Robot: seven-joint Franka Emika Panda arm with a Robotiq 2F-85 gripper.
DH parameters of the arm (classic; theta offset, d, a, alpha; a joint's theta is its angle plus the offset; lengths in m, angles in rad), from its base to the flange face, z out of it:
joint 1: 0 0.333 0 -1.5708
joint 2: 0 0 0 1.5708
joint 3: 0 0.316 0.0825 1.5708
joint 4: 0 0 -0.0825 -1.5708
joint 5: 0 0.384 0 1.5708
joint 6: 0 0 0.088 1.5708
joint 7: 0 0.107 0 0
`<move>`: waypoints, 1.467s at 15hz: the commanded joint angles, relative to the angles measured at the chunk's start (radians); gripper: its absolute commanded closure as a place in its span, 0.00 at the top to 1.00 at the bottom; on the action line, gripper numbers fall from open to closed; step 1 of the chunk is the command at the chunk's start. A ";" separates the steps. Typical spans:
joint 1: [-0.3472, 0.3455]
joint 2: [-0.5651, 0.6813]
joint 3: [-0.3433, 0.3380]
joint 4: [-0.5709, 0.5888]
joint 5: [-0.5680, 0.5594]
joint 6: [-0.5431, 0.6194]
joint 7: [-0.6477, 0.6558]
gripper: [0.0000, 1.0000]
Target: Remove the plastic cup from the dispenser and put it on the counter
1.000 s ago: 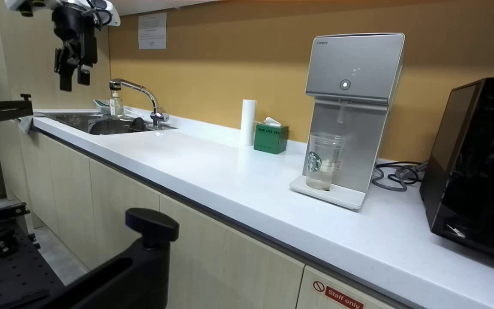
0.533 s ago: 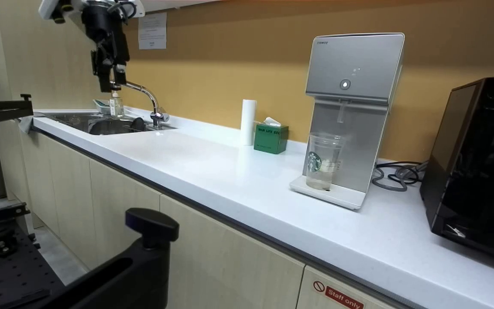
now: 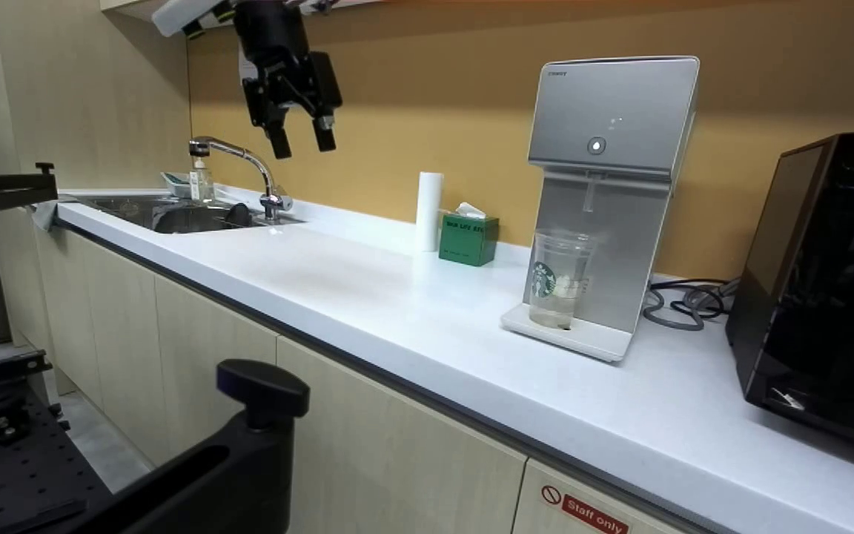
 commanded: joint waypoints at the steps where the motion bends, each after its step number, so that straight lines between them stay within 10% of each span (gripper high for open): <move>1: -0.013 -0.005 -0.041 0.001 0.033 0.029 -0.070 1.00; 8: -0.073 0.006 -0.065 -0.003 0.006 0.120 -0.082 1.00; 22: -0.234 0.476 -0.082 0.217 -0.135 0.597 -0.112 1.00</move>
